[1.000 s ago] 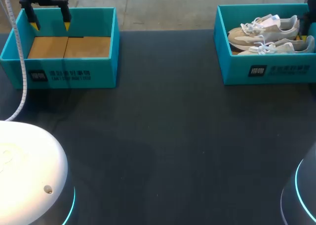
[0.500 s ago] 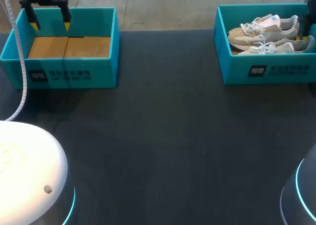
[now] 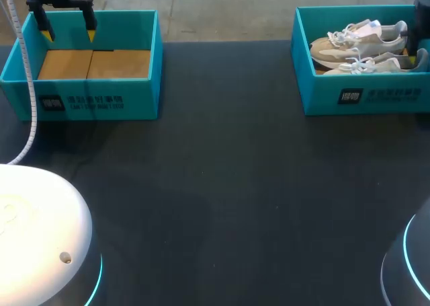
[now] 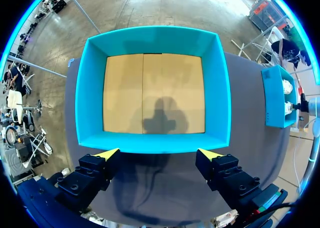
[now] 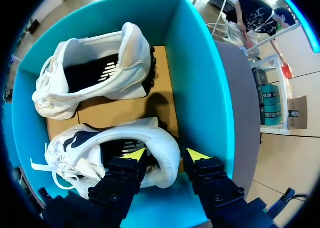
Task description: Take the shoe out of the shoebox, open the shoe tongue, remove and reinsert the insole, then place the shoe into the shoebox
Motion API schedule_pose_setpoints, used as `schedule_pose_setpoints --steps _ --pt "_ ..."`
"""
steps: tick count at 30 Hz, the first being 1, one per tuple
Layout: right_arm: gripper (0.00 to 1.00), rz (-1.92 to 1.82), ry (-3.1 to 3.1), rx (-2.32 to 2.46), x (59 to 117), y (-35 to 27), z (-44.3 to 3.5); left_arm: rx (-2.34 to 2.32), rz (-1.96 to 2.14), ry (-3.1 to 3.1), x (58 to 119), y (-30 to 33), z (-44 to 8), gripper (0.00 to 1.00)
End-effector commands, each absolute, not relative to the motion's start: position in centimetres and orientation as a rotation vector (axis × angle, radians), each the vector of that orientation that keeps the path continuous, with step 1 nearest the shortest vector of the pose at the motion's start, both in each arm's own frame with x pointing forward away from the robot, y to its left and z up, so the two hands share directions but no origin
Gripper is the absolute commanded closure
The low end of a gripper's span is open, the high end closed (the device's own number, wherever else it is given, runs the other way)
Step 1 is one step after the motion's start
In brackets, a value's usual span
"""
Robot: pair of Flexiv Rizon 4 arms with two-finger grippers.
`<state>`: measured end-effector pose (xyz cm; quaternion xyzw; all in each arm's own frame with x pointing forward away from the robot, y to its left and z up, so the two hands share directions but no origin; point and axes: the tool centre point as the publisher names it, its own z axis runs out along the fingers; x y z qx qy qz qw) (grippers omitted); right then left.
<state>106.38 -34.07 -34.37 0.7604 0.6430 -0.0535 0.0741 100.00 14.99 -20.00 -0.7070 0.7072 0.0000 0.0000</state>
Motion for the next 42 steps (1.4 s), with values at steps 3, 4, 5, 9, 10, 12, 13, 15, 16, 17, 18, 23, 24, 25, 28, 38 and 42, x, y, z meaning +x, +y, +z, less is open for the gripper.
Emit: schedule_pose_setpoints --steps 3,4,5,9,10,12,13,15,16,17,18,23,24,25,28,38,42 --pt "0.52 -0.145 1.930 2.295 106.4 -34.5 -35.4 -2.221 0.000 2.222 100.0 15.0 -20.0 0.00" --pt "0.53 -0.143 1.929 2.299 106.4 -34.5 -35.7 -2.221 0.000 2.222 100.0 15.0 -20.0 0.00" --pt "0.53 -0.141 1.929 2.301 106.4 -34.5 -35.9 -2.221 0.000 2.222 100.0 15.0 -20.0 0.00" --pt "0.53 -0.140 1.925 2.313 106.5 -34.6 -36.6 -2.221 0.000 2.222 100.0 15.0 -20.0 0.00" --pt "0.53 -0.140 1.923 2.315 106.6 -34.6 -36.8 -2.221 0.000 2.222 100.0 15.0 -20.0 0.00" --pt "0.56 -0.145 1.919 2.324 106.6 -34.6 -37.0 -2.221 0.000 2.222 100.0 15.0 -20.0 0.00" --pt "0.58 -0.148 1.918 2.325 106.6 -34.6 -37.1 -2.221 0.000 2.222 100.0 15.0 -20.0 0.00" --pt "0.63 -0.154 1.918 2.329 106.6 -34.5 -37.3 -2.221 0.000 2.222 100.0 15.0 -20.0 0.00" --pt "0.67 -0.162 1.919 2.332 106.6 -34.5 -37.4 -2.221 0.000 2.222 100.0 15.0 -20.0 0.00" --pt "0.69 -0.167 1.918 2.332 106.6 -34.5 -37.5 -2.221 0.000 2.222 100.0 15.0 -20.0 0.00" --pt "0.71 -0.170 1.919 2.335 106.5 -34.5 -37.7 -2.221 0.000 2.222 100.0 15.0 -20.0 0.00" --pt "1.00 -0.196 1.913 2.343 106.4 -34.4 -37.9 -2.221 0.000 2.222 100.0 15.0 -20.0 0.00" --pt "1.00 -0.202 1.910 2.345 106.4 -34.4 -37.9 -2.221 0.000 2.222 100.0 15.0 -20.0 0.00" --pt "1.00 -0.207 1.906 2.346 106.3 -34.4 -37.9 -2.221 0.000 2.222 100.0 15.0 -20.0 0.00" --pt "1.00 -0.216 1.893 2.360 106.1 -34.5 -37.7 -2.221 0.000 2.222 100.0 15.0 -20.0 0.00" --pt "1.00 -0.212 1.865 2.382 105.3 -34.6 -35.3 -2.221 0.000 2.222 100.0 15.0 -20.0 0.00" --pt "1.00 -0.205 1.857 2.371 105.1 -34.4 -34.2 -2.221 0.000 2.222 100.0 15.0 -20.0 0.00"
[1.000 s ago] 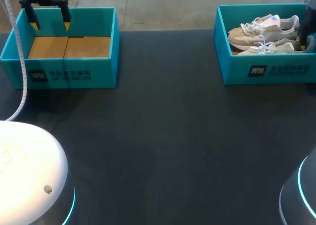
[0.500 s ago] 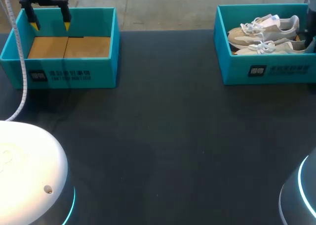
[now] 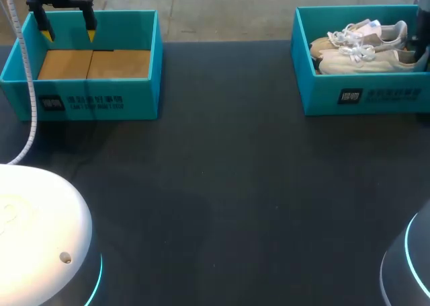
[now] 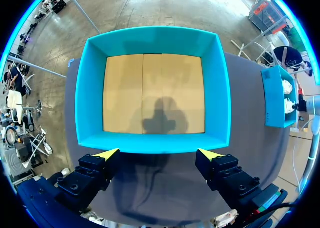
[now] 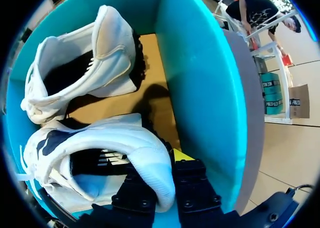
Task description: Take the shoe out of the shoebox, open the shoe tongue, remove and reinsert the insole, then place the shoe into the shoebox
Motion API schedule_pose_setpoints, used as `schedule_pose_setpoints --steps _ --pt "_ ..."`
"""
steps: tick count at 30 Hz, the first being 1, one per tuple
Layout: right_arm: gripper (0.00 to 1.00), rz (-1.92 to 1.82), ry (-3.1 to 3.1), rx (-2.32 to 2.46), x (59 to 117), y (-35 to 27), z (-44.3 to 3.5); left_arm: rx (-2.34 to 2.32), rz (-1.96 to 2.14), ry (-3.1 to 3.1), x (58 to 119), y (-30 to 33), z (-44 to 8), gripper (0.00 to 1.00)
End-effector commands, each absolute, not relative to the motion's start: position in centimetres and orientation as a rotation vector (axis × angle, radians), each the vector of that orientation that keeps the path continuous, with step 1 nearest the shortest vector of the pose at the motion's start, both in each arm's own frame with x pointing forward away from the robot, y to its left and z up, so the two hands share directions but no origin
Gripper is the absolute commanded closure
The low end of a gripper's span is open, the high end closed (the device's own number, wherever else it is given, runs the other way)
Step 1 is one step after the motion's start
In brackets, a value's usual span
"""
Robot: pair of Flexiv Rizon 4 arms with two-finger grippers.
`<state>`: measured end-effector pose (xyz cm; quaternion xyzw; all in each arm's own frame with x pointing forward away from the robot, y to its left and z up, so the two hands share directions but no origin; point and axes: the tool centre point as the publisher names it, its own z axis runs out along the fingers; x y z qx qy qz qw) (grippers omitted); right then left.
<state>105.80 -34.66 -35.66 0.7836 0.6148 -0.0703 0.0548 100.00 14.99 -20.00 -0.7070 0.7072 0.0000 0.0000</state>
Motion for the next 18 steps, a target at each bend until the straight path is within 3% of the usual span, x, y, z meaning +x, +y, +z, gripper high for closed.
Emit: schedule_pose_setpoints --steps 1,18 --pt "1.00 -0.206 1.855 2.371 105.1 -34.3 -33.9 -2.221 0.000 2.222 100.0 15.0 -20.0 0.00" --pt "1.00 -0.236 1.730 2.404 105.4 -33.0 -25.8 -2.221 0.000 2.222 100.0 15.0 -20.0 0.00"
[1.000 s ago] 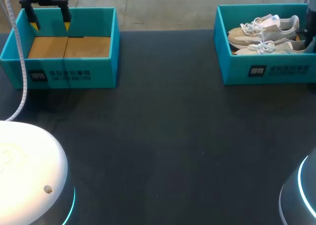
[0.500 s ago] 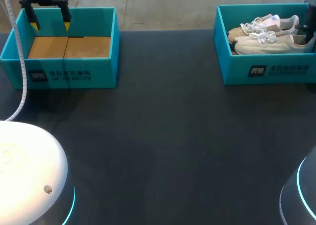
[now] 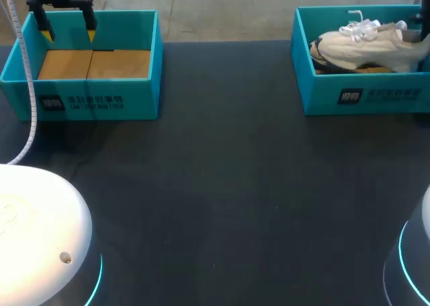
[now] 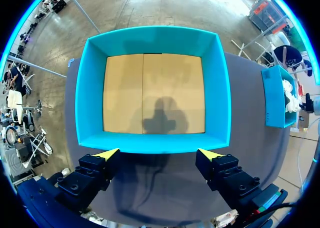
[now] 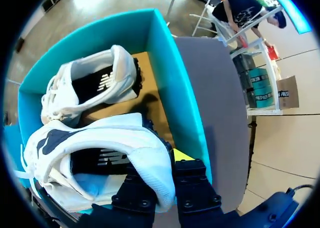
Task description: Take the shoe out of the shoebox, open the shoe tongue, remove and reinsert the insole, then place the shoe into the shoebox
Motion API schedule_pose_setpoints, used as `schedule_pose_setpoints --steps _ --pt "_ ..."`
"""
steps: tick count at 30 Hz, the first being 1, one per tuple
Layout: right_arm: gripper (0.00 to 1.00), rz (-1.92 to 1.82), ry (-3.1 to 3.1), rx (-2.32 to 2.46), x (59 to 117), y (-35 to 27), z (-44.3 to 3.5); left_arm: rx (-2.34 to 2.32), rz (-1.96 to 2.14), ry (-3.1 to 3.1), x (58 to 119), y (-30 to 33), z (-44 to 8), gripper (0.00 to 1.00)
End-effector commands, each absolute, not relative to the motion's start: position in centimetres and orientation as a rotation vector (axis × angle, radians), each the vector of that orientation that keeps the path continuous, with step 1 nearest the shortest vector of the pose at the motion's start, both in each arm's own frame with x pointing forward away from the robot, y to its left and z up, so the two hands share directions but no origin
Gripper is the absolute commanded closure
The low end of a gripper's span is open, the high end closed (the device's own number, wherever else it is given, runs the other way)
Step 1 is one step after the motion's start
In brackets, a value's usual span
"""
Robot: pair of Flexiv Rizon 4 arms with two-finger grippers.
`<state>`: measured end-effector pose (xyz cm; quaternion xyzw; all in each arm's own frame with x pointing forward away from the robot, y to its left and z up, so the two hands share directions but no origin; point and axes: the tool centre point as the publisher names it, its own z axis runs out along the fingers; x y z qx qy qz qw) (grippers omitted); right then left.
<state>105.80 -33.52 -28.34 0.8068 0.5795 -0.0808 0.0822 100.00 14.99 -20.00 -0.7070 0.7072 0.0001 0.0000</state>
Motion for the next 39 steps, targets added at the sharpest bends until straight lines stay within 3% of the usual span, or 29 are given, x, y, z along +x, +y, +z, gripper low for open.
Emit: schedule_pose_setpoints --steps 1,22,39 --pt "1.00 -0.239 1.726 2.399 105.4 -32.8 -25.4 -2.221 0.000 2.222 100.0 15.0 -20.0 0.00" --pt "1.00 -0.256 1.706 2.367 104.4 -29.5 -19.1 -2.221 0.000 2.222 100.0 15.0 -20.0 0.00" --pt "1.00 -0.336 1.659 2.389 103.6 -26.7 -17.9 -2.221 0.000 2.222 100.0 15.0 -20.0 0.00"
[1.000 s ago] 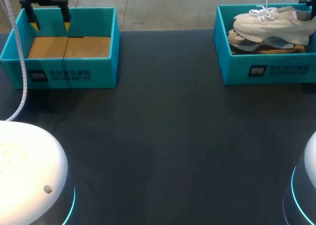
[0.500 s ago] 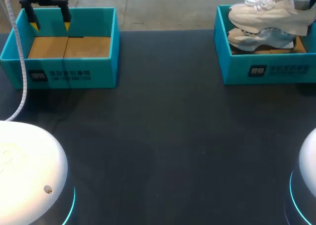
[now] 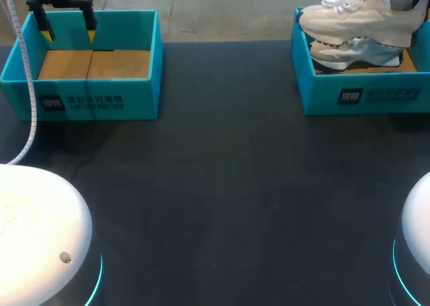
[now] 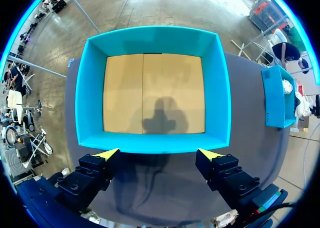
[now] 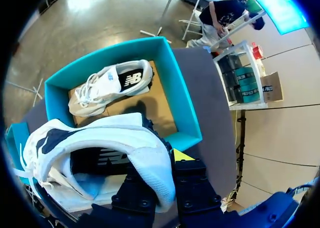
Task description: Take the shoe out of the shoebox, open the shoe tongue, remove and reinsert the insole, then place the shoe into the shoebox
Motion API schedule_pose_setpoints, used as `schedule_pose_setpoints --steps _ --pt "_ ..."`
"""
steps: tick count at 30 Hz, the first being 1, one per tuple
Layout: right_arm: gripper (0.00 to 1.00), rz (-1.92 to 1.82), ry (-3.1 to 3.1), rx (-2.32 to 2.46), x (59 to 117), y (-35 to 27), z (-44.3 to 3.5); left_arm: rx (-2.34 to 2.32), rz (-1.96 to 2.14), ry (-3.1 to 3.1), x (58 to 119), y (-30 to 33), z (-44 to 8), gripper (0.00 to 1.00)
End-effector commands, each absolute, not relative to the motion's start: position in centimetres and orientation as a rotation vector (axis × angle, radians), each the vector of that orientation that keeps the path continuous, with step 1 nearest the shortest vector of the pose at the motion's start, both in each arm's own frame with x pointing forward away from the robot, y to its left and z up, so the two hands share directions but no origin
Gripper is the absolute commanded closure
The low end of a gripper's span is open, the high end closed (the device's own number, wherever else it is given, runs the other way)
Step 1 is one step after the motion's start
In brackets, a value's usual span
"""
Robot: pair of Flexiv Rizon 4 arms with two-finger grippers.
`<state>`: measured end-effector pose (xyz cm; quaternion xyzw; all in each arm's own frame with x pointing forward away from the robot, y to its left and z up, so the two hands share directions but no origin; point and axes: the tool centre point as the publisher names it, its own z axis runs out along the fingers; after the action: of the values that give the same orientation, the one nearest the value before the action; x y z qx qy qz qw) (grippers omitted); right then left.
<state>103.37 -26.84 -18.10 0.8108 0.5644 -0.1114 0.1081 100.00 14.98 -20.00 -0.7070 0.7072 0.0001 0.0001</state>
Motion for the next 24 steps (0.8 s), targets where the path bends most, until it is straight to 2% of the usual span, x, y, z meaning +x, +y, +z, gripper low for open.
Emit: schedule_pose_setpoints --steps 1,24 --pt "1.00 -0.336 1.659 2.389 103.62 -26.73 -17.87 -2.221 0.000 2.222 100.00 14.99 -20.00 0.00" --pt "1.00 -0.344 1.656 2.385 103.11 -26.22 -17.90 -2.221 0.000 2.222 100.00 14.99 -20.00 0.00"
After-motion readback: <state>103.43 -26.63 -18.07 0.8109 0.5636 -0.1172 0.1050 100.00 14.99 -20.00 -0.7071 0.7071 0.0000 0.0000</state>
